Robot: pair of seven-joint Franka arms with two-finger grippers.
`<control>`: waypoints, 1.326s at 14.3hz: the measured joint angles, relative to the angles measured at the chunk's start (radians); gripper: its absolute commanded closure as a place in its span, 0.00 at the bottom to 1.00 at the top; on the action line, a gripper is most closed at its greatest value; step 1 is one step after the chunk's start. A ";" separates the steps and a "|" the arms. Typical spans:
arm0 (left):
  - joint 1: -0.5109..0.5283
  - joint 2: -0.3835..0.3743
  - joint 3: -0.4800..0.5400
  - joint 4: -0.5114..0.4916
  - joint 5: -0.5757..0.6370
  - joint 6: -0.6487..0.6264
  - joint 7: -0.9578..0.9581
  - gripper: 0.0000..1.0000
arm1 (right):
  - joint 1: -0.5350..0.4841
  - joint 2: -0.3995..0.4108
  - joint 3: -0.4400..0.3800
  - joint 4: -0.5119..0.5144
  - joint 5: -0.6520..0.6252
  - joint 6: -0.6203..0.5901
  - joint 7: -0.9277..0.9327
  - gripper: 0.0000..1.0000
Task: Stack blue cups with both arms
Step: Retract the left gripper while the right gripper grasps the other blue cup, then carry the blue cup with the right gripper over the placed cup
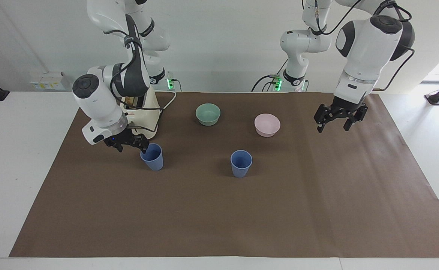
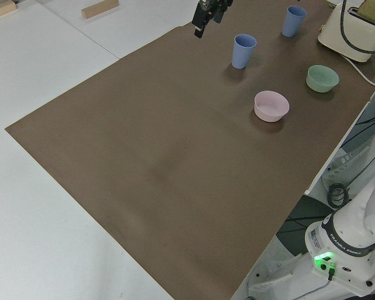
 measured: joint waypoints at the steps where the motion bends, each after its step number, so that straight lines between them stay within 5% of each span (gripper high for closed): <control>1: 0.013 -0.013 0.003 0.007 -0.001 -0.040 0.049 0.00 | 0.004 0.005 0.000 -0.005 0.000 0.000 0.000 0.00; 7: 0.045 -0.066 0.033 0.148 -0.001 -0.316 0.202 0.00 | 0.009 0.030 0.000 -0.031 0.000 0.031 0.000 0.06; 12: 0.045 -0.080 0.039 0.169 -0.008 -0.337 0.202 0.00 | 0.022 0.043 0.001 -0.045 0.000 0.051 0.000 0.97; 19: 0.045 -0.094 0.061 0.165 -0.032 -0.338 0.248 0.00 | 0.035 0.046 0.001 -0.046 0.000 0.061 0.000 1.00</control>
